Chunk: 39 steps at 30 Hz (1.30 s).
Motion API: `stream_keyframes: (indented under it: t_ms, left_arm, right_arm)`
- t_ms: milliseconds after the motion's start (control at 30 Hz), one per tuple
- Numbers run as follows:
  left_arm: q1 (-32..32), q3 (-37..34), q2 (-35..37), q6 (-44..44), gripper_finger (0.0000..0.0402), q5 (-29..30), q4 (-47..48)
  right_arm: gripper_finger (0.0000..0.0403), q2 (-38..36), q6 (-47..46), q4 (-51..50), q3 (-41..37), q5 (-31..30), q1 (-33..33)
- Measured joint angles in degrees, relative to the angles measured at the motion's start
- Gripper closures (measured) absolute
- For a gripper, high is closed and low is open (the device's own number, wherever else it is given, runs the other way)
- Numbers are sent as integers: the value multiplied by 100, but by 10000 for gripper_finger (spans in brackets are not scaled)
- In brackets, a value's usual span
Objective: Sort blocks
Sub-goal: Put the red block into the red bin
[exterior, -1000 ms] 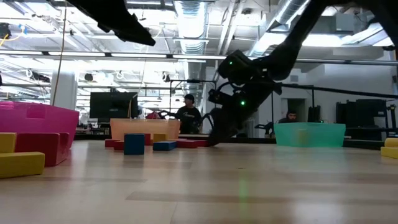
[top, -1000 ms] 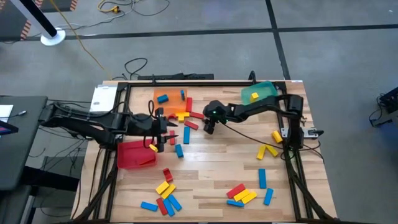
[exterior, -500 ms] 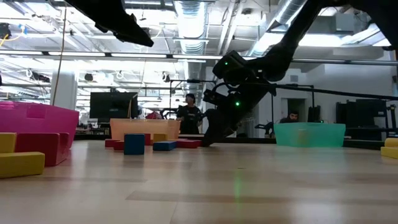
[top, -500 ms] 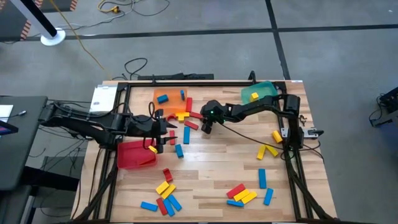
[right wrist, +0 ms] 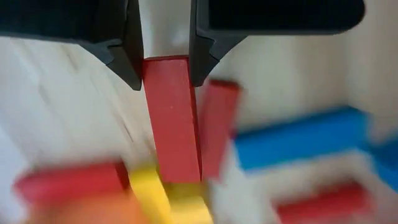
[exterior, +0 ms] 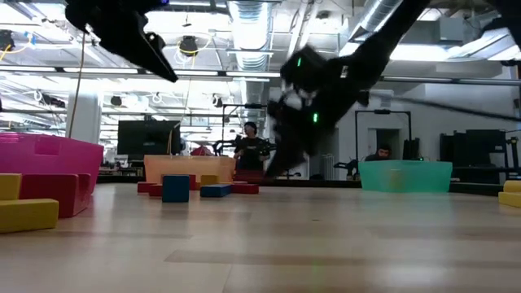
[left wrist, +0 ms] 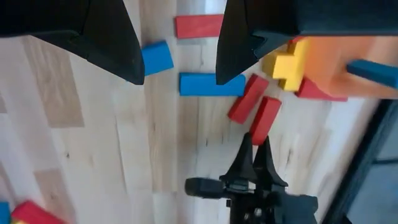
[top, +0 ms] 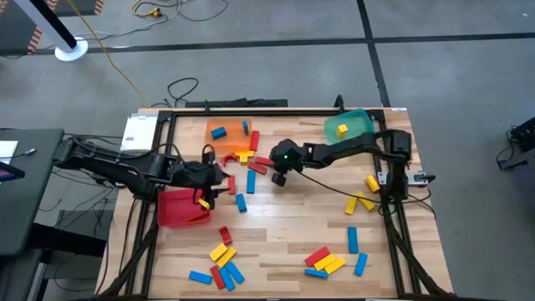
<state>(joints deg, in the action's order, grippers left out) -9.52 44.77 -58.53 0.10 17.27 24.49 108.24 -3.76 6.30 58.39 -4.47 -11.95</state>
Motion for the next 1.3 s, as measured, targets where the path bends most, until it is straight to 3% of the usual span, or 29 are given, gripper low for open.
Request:
stream_keyframes:
  t_ms: [233, 433, 667, 900, 1300]
  left_arm:
    - [-439, -62, 551, 323, 207, 495, -642]
    - [-745, -774, 1433, 745, 207, 488, -1791]
    - [-786, -1606, 2064, 458, 207, 470, -2897]
    - [-911, -2324, 1908, 824, 207, 479, -4989]
    - [-905, -2404, 769, 1083, 207, 1149, -6724]
  right_arm:
    - [328, -858, 65, 123, 9, 1, 633]
    - [327, -1378, 272, 542, 11, 7, 1207]
    - [327, -1411, 426, 1442, 11, 31, 1649]
    - [326, -1245, 508, 2440, 15, 28, 1721]
    - [326, -1232, 558, 3085, 15, -136, 1760]
